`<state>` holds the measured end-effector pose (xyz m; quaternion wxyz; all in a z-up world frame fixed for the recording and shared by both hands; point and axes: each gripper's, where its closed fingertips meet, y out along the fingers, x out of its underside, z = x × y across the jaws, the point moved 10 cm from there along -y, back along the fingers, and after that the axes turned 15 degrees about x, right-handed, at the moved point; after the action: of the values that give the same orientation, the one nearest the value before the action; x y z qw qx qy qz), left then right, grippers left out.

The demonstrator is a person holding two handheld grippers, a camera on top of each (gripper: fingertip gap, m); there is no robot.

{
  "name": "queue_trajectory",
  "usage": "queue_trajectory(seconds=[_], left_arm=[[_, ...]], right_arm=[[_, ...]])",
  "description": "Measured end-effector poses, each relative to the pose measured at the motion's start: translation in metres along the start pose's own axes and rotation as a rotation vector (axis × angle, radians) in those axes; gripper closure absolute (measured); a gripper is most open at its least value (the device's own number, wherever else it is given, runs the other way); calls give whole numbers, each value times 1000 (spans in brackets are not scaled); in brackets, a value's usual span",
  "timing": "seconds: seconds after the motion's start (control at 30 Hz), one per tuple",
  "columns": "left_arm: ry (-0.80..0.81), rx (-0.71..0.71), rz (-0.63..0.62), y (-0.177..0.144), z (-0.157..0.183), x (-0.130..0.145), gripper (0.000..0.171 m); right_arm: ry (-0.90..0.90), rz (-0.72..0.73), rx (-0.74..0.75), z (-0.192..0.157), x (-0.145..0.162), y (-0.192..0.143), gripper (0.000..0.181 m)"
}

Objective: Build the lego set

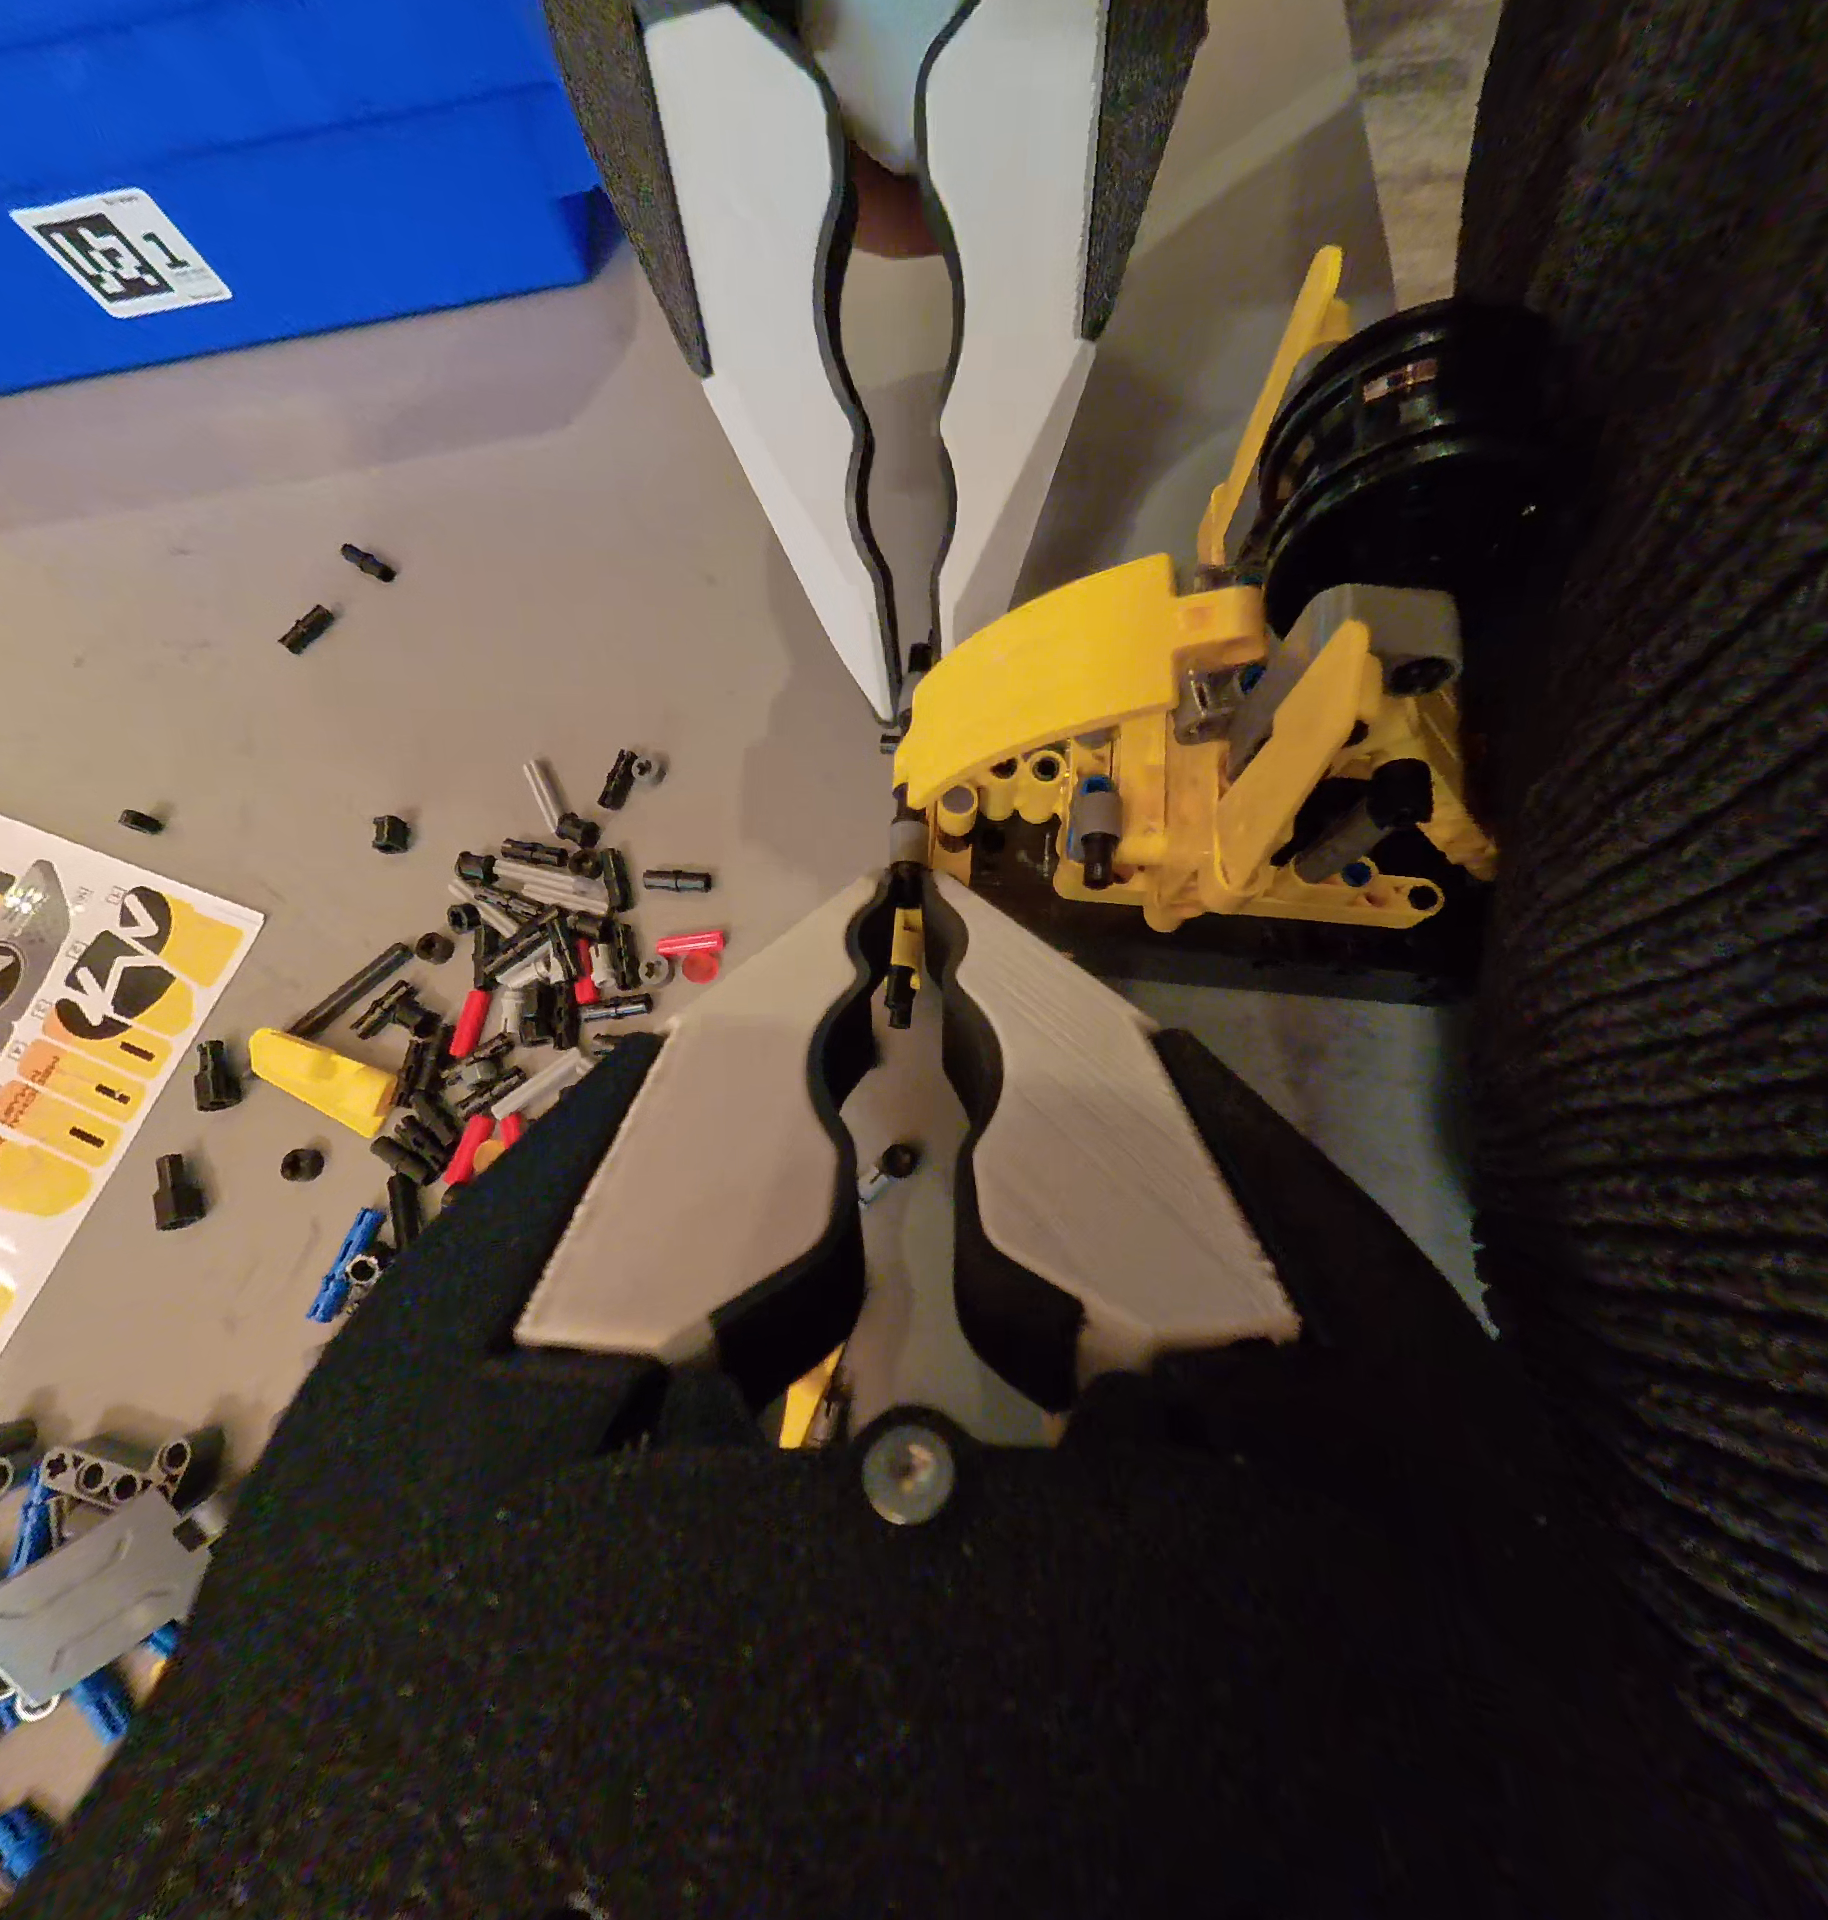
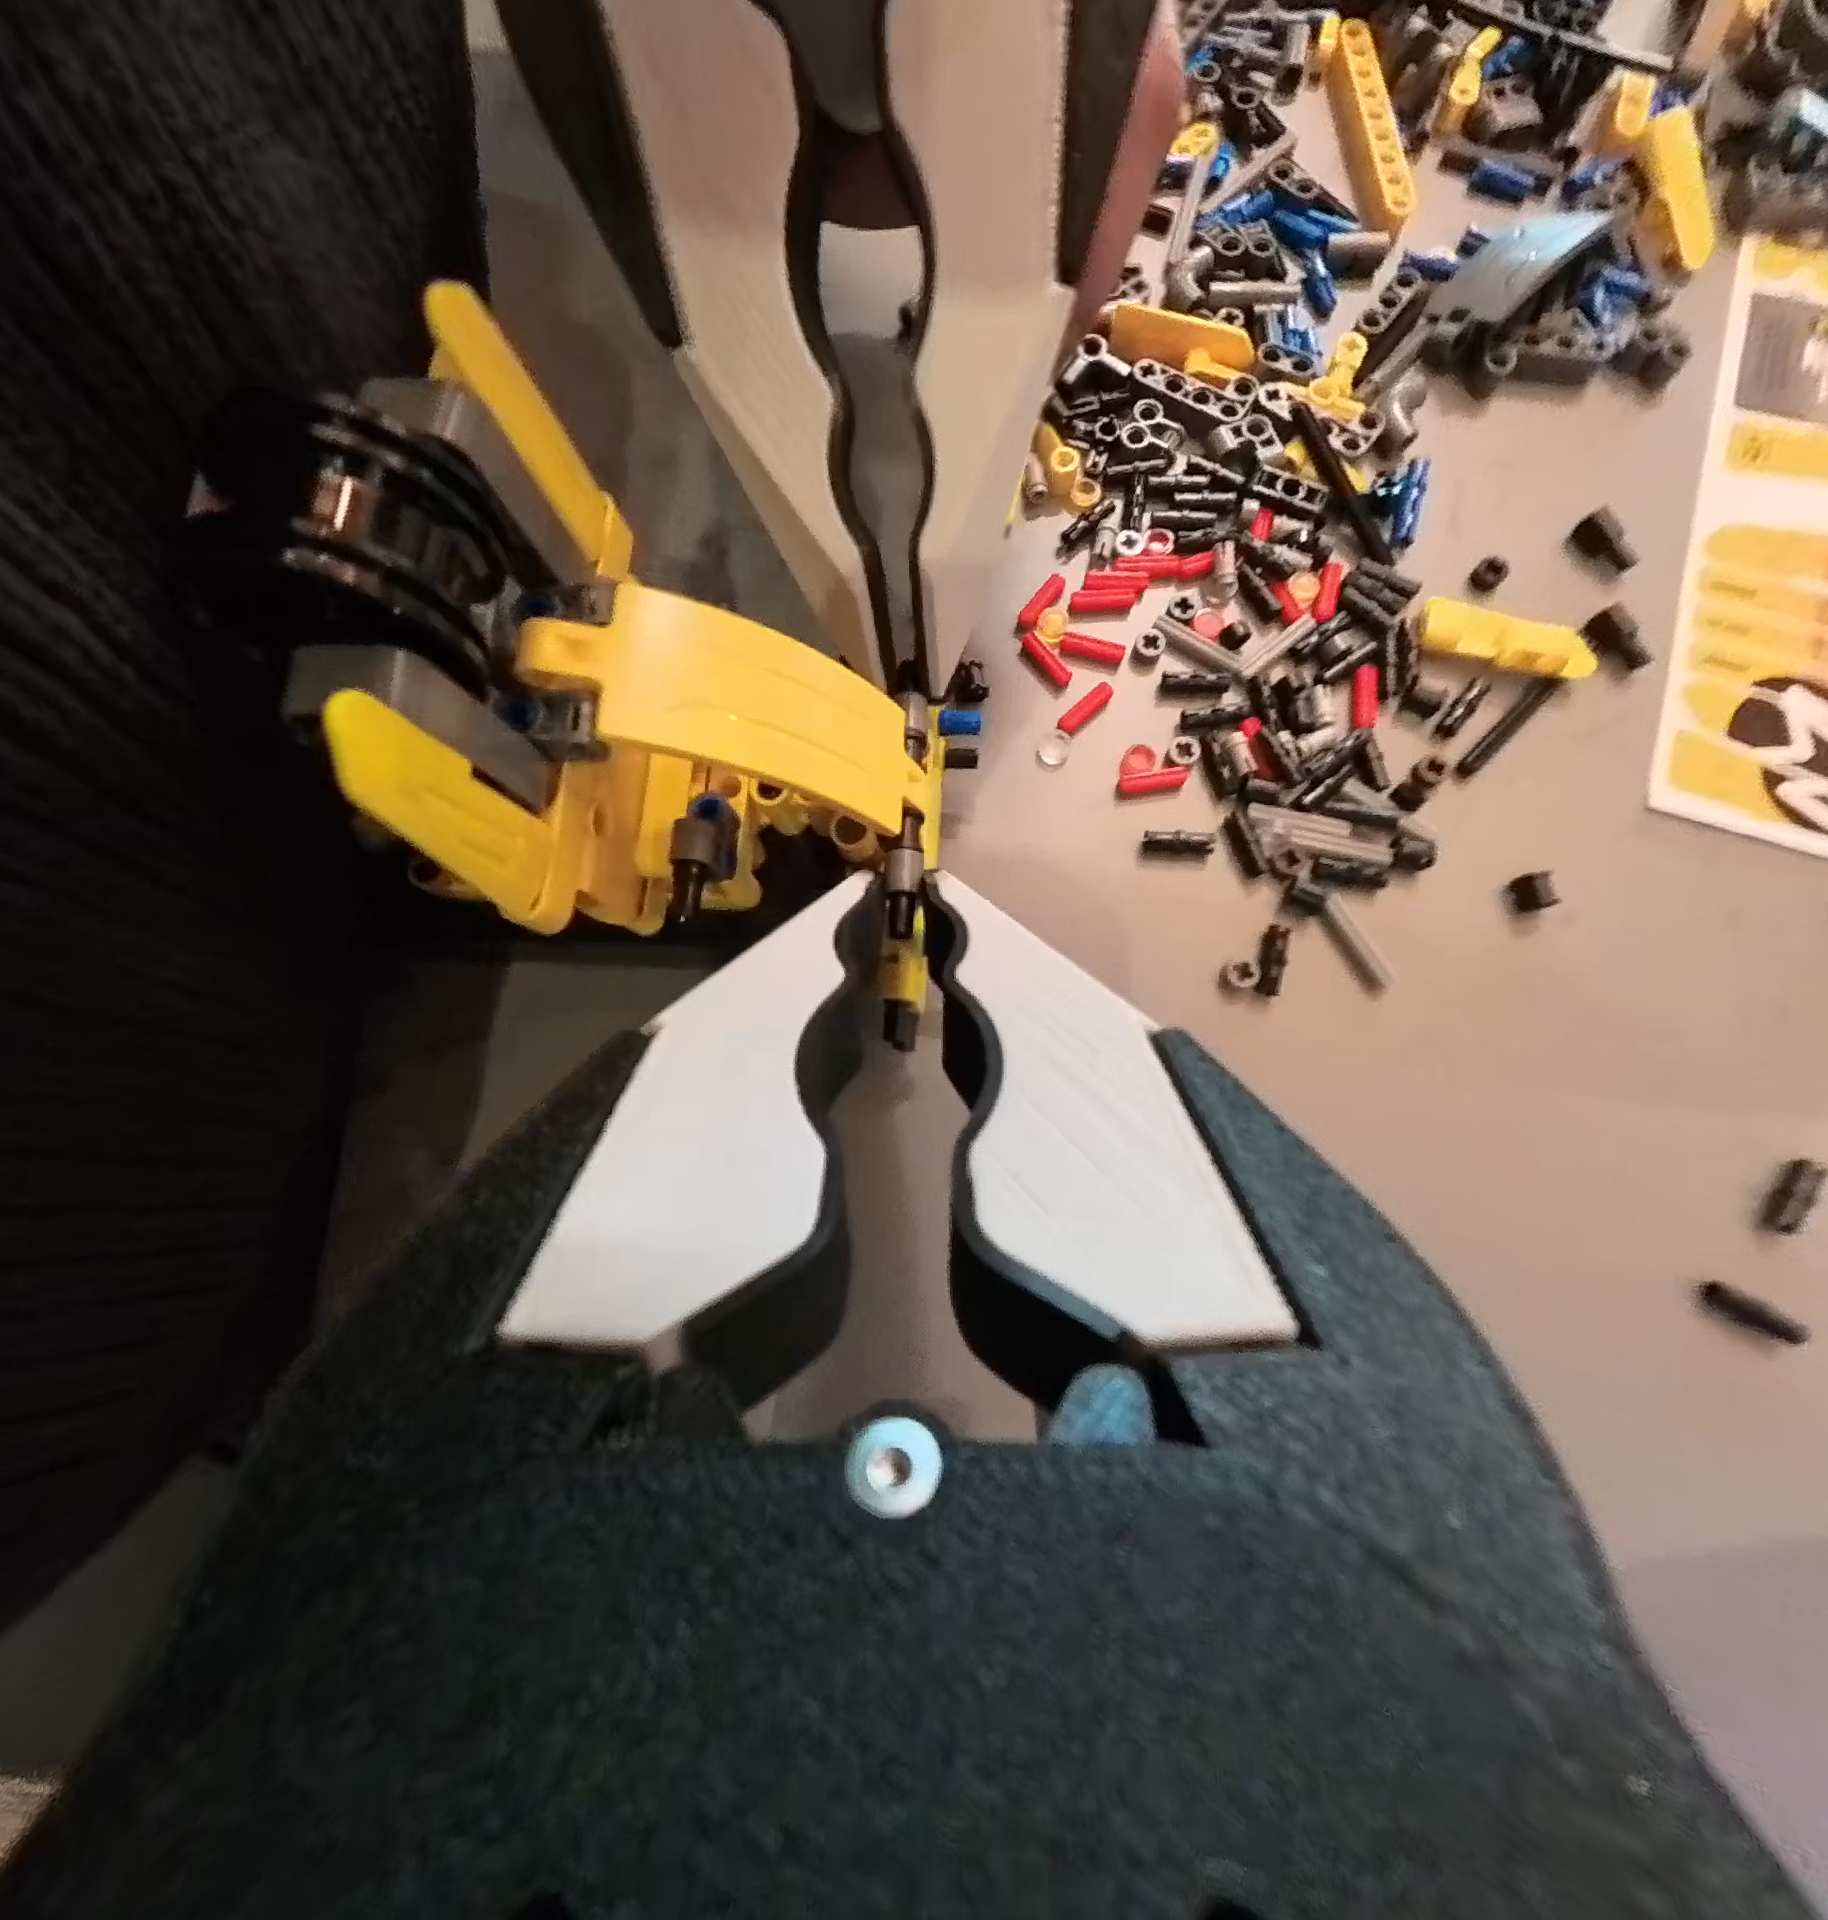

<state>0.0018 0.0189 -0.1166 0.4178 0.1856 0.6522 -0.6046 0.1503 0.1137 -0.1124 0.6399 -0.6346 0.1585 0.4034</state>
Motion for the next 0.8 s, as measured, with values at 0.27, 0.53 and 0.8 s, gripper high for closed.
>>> queue_trajectory(seconds=[0.27, 0.53, 0.8], left_arm=[[0, -1, 4, 0, 0, 0, 168], [13, -12, 13, 0, 0, 2, 167], [33, -16, -28, 1, 0, -1, 168]], right_arm=[[111, -2, -45, 2, 3, 1, 175], [116, -27, -53, 3, 2, 2, 175], [73, -70, -30, 1, -3, 2, 175]])
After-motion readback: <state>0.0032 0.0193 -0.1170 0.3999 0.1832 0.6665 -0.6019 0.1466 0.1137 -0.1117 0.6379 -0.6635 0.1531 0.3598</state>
